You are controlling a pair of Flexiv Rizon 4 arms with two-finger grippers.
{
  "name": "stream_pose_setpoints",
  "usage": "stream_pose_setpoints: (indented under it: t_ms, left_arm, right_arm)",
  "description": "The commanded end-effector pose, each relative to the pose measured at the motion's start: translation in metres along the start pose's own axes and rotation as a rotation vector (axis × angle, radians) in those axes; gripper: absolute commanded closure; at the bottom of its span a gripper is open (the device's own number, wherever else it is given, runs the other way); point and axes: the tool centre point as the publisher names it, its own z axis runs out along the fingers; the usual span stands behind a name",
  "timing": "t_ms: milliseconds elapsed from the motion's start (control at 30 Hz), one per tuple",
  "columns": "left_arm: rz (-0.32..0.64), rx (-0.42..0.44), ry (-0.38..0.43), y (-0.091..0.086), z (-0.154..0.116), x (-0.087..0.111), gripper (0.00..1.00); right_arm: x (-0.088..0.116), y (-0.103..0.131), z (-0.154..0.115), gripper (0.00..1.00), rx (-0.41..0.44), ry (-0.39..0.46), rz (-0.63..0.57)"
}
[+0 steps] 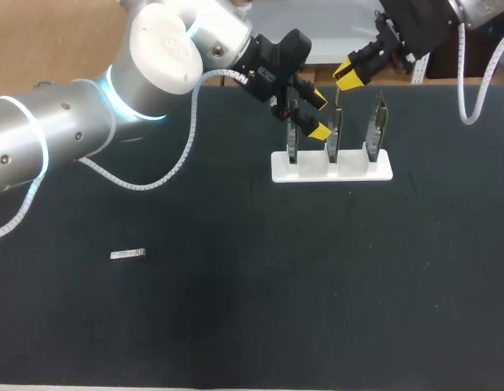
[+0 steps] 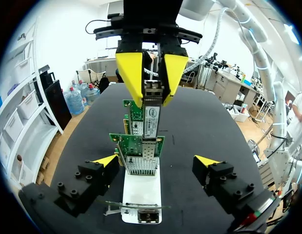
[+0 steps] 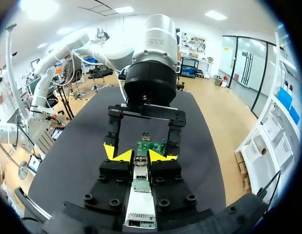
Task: Pick up the optical module with the left hand, and insert it into the network port with the right hand.
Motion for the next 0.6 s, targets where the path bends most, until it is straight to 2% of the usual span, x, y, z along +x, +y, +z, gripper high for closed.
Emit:
stream_pose_setpoints:
  t_ms: [33,600]
  left_arm:
    - [-0.002,0.004,0.005,0.0019,0.0000,-0.0012,0.00]
    - [-0.002,0.004,0.005,0.0019,0.0000,-0.0012,0.00]
  right_arm:
    - [0.0012,0.0015,0.0003,1.00,0.002,-0.003,-0.001]
    - [0.0033,0.0008,0.0021,1.00,-0.001,0.009,0.007]
